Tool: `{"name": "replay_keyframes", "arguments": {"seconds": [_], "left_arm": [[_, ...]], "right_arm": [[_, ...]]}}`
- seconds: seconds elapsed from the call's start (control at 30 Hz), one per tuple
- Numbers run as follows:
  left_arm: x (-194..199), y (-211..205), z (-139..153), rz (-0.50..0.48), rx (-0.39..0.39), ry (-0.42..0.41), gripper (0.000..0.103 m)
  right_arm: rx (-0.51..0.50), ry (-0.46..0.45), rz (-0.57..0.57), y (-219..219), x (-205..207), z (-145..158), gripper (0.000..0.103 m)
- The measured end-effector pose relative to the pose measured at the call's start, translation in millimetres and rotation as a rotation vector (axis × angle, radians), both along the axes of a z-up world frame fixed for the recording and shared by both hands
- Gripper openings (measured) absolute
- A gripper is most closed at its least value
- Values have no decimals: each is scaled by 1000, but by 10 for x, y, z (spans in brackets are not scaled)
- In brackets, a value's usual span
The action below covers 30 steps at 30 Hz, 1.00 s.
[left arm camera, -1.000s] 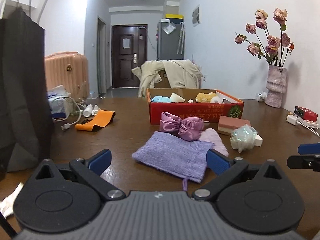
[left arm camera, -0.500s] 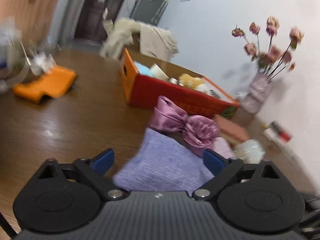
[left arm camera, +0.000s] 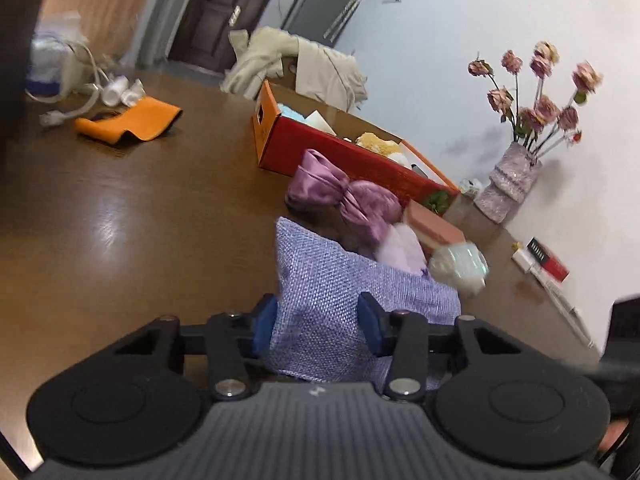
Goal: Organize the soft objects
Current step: 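Close both tools on the lavender cloth pouch together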
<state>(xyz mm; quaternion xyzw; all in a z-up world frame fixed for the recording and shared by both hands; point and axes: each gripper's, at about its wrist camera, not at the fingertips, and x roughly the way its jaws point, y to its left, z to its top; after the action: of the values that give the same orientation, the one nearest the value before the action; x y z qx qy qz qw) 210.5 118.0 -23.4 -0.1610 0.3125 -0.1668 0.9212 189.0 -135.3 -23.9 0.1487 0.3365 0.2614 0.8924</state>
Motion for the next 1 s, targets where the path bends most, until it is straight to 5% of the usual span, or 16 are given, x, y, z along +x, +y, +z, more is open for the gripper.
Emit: {"name": "replay_keyframes", "arguments": {"seconds": [0.13,0.27,0.33,0.53,0.6,0.7,0.77,0.83,0.9,1.0], "left_arm": [[-389,-162,-3,-1,-37,2,38],[-518,-334,15,2,-7,0,37],[-534,-383,23,8,12,0,37],[-384,-373,-16,11,33,24,38],[-313,-365,-36,26,52,36,39],[-289,-327,-34,34,47,31,54],[-283,-309,-49,30,46,37,54],[-273,-305,-79,32,50,48,44],[-263,-302,-86,14,35,50,20],[-288,-327,-25,12,27,27,10]], "right_arm": [[-73,-75,-7,-115,-342,134,10],[-102,-98,-98,-246,-398,142,27],[-72,-105,-129,-342,-375,118,40],[44,-60,-38,-334,-5,-66,46],[48,-40,-22,-284,89,-110,44],[-33,-16,-52,-198,173,-156,16],[-83,-28,-62,-164,158,-167,12],[-147,-57,-50,-86,115,-149,10],[-162,-67,-32,-52,94,-150,7],[-208,-96,-27,-7,41,-119,6]]}}
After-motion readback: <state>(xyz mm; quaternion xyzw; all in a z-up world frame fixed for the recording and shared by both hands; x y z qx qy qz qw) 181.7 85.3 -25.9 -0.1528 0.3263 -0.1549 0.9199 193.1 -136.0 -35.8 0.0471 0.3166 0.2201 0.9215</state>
